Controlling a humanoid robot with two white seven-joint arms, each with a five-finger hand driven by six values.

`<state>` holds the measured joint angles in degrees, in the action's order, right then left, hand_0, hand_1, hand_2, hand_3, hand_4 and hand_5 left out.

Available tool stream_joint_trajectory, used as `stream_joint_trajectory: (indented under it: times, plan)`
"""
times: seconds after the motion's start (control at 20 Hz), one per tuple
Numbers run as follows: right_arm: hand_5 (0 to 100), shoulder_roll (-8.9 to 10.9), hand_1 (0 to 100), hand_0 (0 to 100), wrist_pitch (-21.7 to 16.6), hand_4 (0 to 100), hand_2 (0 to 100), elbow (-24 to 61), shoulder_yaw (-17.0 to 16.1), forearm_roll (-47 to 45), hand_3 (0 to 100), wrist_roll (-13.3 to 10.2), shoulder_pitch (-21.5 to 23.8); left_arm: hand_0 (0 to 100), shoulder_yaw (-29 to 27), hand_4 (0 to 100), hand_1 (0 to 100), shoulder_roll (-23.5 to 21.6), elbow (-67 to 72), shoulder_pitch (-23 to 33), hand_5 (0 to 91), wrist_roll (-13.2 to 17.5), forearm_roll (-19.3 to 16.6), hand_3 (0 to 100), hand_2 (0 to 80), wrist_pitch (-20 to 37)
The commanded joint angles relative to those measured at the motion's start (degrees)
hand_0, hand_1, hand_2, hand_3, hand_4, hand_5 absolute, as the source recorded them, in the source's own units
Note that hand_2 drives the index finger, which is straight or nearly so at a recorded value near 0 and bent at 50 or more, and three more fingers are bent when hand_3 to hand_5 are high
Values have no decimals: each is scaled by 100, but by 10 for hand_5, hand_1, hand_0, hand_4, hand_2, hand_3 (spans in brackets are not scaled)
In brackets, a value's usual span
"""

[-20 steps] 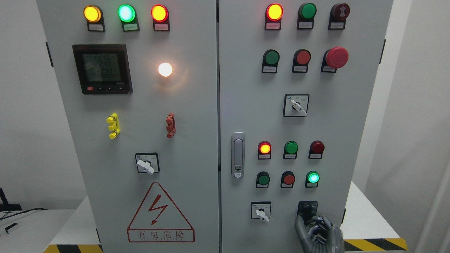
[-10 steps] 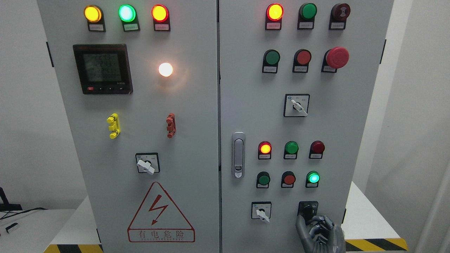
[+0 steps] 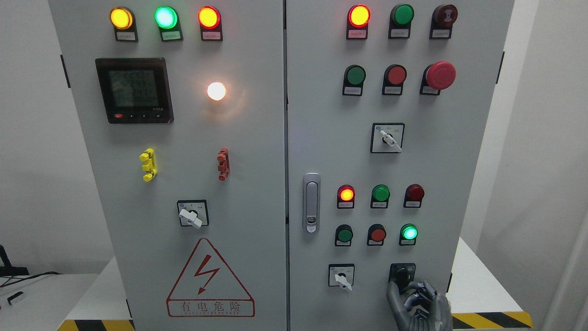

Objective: Trip black knob to open circuit

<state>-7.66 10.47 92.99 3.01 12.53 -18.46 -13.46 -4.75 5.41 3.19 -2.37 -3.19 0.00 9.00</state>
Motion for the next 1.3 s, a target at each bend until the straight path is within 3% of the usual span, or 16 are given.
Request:
stream_joint_trajectory:
  times: [0.0,1.25]
  plan:
    - [976,1,660,290,7,847,531,-17,-2,39,878,27,1,120,0,0,389,-5,6,0,0,3,-176,0,0,-3]
    - [970,10,672,301,7,834,520,-26,-29,197,873,18,1,120,0,0,389,-5,-2,0,0,3,-176,0,0,-3]
